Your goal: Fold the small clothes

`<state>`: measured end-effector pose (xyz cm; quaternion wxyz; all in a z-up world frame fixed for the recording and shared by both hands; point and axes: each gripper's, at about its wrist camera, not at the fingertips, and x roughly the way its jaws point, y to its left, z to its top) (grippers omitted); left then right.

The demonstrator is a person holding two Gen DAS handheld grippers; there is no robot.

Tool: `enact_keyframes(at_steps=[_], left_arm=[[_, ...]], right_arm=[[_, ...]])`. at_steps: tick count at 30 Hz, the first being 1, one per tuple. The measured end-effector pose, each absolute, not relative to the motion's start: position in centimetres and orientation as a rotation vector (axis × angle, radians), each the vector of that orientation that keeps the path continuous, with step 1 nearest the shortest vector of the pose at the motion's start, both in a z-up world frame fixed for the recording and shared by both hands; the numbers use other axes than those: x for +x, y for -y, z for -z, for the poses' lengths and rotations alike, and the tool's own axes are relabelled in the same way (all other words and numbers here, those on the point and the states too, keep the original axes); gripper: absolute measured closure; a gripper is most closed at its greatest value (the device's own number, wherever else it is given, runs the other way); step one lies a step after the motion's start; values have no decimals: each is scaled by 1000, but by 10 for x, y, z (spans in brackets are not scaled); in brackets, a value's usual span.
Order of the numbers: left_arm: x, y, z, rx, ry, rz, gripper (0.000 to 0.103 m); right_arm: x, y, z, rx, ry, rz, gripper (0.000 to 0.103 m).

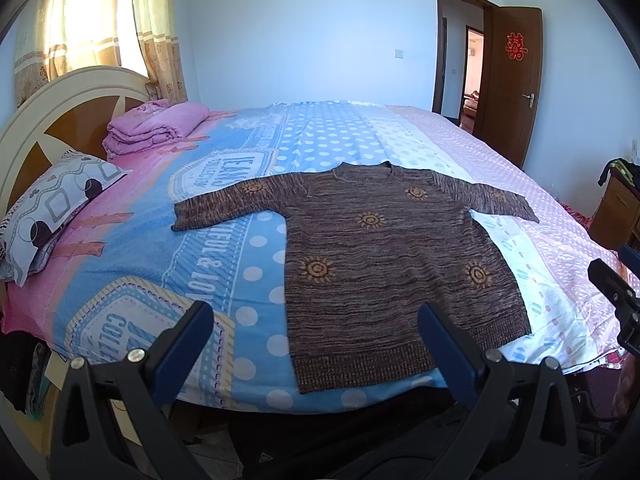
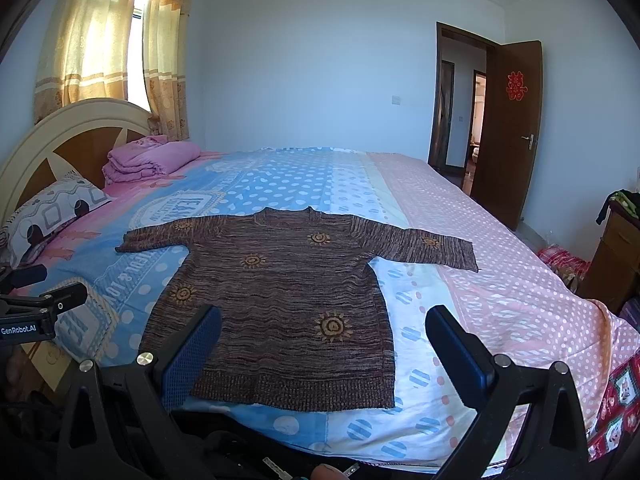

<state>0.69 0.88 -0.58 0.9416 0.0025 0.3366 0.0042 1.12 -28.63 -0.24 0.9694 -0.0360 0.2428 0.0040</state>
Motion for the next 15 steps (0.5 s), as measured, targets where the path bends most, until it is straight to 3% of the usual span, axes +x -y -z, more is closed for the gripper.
enact_keyframes(at_steps=[15], left_arm=[[8, -10, 6, 5, -694, -11, 0]], right_arm=[[13, 288, 3, -65, -493, -4, 1]])
